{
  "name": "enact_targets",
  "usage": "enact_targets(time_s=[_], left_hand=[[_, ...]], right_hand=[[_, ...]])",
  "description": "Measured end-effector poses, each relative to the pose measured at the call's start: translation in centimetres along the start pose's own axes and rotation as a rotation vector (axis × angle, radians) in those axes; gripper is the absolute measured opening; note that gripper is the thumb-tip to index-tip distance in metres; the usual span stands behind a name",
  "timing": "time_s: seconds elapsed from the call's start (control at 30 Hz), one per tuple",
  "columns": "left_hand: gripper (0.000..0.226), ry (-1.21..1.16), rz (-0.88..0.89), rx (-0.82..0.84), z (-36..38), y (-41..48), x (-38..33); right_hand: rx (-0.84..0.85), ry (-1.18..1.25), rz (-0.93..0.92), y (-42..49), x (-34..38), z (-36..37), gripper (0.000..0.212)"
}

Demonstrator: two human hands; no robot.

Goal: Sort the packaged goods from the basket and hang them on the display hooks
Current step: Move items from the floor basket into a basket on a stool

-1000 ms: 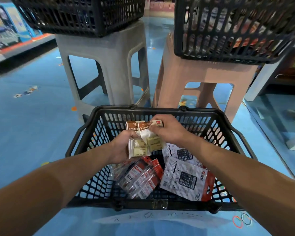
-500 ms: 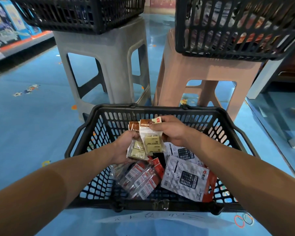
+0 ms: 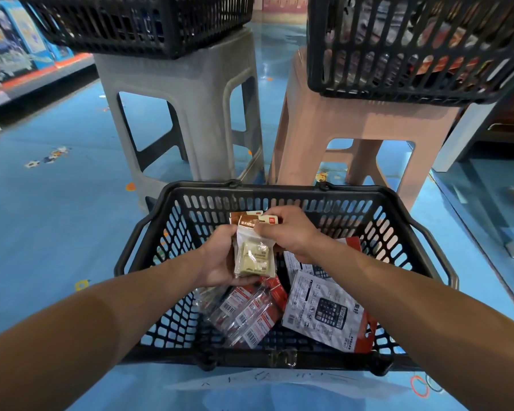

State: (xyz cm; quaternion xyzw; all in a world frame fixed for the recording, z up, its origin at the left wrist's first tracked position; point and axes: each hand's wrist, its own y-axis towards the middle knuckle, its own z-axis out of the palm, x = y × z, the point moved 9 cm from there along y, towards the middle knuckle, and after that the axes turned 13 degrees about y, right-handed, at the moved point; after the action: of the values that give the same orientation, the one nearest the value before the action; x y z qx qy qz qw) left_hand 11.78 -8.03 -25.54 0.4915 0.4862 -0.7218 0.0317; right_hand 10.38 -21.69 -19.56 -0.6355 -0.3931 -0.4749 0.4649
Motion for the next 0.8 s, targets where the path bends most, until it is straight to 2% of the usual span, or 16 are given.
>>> enact_targets(time_s=[0.13,0.27,0.33,0.4,0.47,0.5,0.57,0.63,0.7,0.8], left_hand=[[0.078,-0.046,0.009,0.070,0.4,0.1,-0.1],[0.056,0.042,0.079,0.141,0.9,-0.5,-0.5],[0.053,0.058,0.089,0.132,0.7,-0.3,-0.3],[0.052,0.071,0.089,0.118,0.5,-0.1,0.0],[0.051,0.056,0.090,0.120,0.6,0.2,0.2],[0.051,0.045,0.091,0.127,0.7,0.4,0.3],[0.052,0.030,0.099,0.139,1.2,0.7,0.2],[0.048,0.035,0.105,0.157,1.9,0.8,-0.2],[0.047,0.042,0.104,0.189,2.5,0.7,-0.6],[0.043,0.084,0.092,0.240,2.9,0.7,-1.1]], right_hand=[[-0.078,-0.163,-0.083,-0.4,0.6,-0.2,0.006],[-0.127,-0.218,-0.106,-0.2,0.0,-0.4,0.010],[-0.188,-0.163,-0.075,-0.2,-1.0,-0.8,0.018],[-0.209,-0.045,-0.011,-0.2,-2.6,-1.2,0.039],[-0.134,0.110,0.095,-0.3,-4.2,-0.6,0.061],[-0.052,0.188,0.164,-0.5,-4.9,0.3,0.063],[0.135,0.339,0.249,-0.9,-5.5,2.5,0.048],[0.234,0.479,0.276,-1.1,-5.4,3.7,0.041],[0.297,0.524,0.301,-1.1,-5.0,3.9,0.038],[0.311,0.487,0.350,-1.2,-4.9,3.6,0.016]])
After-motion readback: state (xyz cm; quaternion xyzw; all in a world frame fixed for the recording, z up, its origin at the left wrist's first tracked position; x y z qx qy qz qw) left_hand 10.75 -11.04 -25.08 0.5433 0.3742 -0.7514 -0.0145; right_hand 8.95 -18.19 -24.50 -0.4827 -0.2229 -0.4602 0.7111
